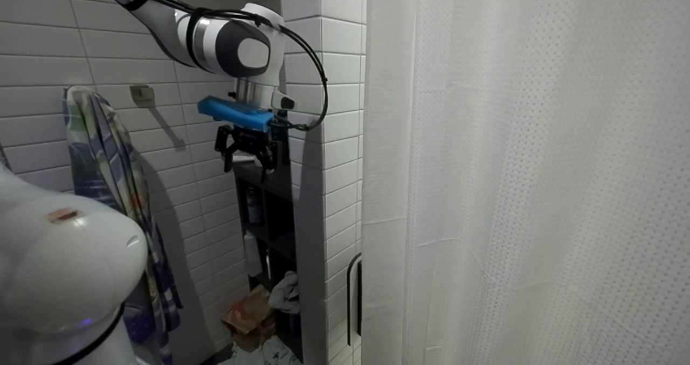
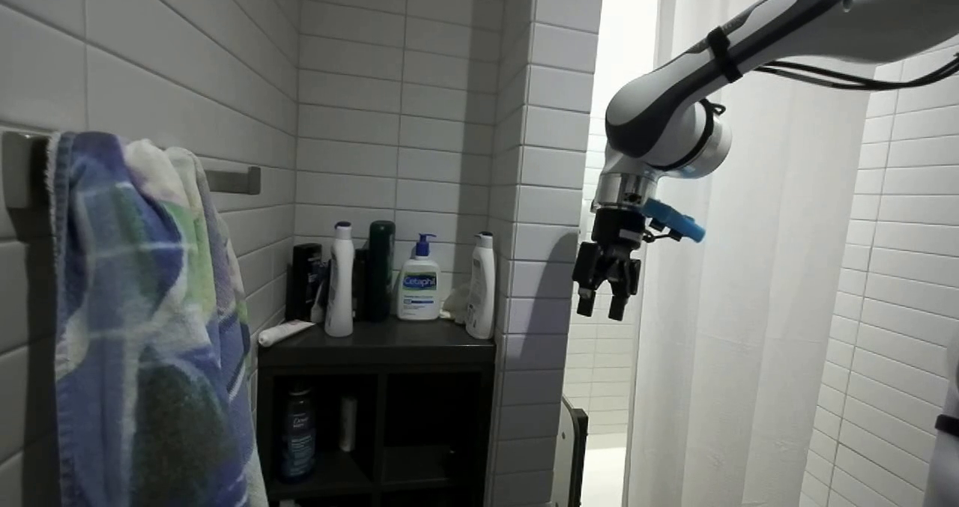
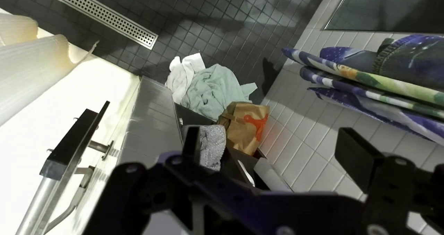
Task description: Move the white Nivea bottle on the left to the right
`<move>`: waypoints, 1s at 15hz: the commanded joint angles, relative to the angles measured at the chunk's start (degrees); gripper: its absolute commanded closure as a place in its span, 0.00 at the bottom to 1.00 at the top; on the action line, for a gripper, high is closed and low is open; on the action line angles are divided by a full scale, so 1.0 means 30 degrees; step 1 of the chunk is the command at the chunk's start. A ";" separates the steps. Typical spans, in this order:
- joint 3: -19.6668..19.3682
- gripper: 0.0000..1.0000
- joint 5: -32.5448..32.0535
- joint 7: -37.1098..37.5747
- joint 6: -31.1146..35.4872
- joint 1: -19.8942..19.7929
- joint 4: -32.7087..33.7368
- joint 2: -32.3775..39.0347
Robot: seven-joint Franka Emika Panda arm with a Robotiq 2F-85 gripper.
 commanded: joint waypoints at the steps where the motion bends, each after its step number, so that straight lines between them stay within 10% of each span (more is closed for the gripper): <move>1: 0.0243 0.00 0.0724 -0.0582 0.1860 0.0796 -0.0939 -0.0711; 15: 0.0674 0.00 0.2048 -0.3315 0.7716 0.3721 -0.2019 0.0074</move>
